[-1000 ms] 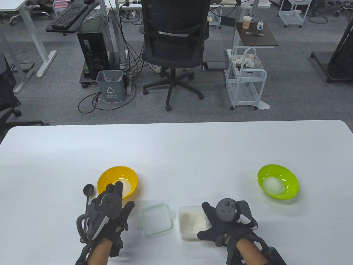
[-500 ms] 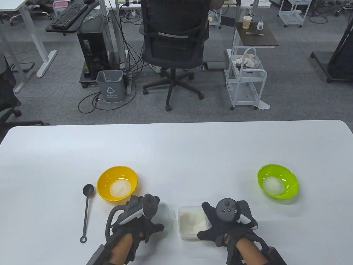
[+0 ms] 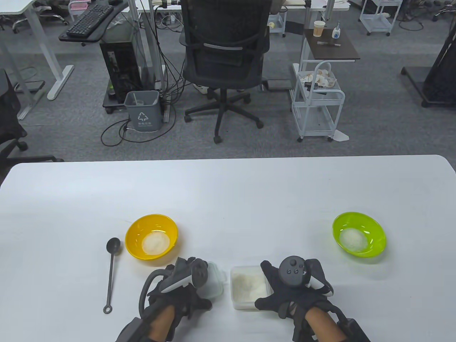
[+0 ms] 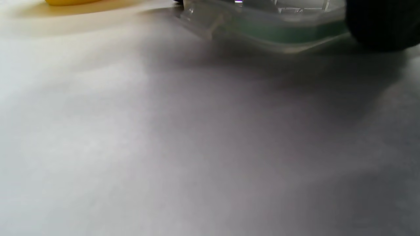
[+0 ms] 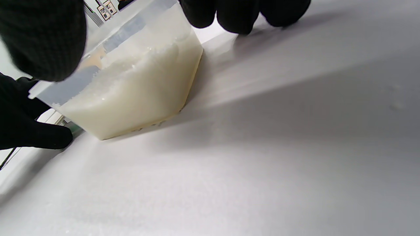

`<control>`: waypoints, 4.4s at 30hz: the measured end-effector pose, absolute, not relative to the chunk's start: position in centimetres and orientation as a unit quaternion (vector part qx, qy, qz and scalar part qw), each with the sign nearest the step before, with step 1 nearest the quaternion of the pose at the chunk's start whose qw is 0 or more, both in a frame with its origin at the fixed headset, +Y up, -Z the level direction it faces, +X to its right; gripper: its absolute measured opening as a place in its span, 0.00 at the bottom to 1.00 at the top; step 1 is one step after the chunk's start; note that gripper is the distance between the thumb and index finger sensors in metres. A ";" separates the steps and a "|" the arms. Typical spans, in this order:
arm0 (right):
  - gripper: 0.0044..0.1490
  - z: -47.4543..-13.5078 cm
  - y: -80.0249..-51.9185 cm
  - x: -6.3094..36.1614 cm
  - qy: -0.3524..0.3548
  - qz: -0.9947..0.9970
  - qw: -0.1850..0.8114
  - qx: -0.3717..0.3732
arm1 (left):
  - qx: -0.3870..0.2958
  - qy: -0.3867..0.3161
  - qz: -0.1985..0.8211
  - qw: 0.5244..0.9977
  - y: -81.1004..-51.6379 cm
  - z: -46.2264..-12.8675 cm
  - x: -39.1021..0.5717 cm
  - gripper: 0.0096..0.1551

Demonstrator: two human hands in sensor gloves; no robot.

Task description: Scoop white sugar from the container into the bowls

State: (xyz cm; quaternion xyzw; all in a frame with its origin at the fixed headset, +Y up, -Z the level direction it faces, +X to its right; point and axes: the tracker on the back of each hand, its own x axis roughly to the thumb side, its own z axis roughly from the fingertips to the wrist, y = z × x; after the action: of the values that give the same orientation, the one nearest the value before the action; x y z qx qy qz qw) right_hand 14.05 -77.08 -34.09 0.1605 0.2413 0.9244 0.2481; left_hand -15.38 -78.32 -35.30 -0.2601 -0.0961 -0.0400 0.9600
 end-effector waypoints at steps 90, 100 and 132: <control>0.34 -34.1 -75.8 17.0 0.093 0.873 0.474 -0.063 | -0.178 -0.019 0.356 0.917 -75.0 -34.7 -12.5 0.40; 0.32 -33.5 -74.9 15.2 0.024 0.952 0.303 -0.018 | -0.181 -0.013 0.299 0.937 -75.5 -34.8 -11.7 0.40; 0.30 -32.8 -75.6 14.2 0.039 0.954 0.295 -0.040 | -0.143 0.002 0.186 0.972 -75.0 -33.4 -9.6 0.31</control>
State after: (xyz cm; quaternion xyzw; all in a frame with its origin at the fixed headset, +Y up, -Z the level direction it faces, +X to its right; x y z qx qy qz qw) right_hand 14.18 -75.59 -32.76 -0.0400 0.0394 0.9537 0.2955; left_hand -9.62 -74.95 -33.37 -0.1432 0.0022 0.1863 0.9720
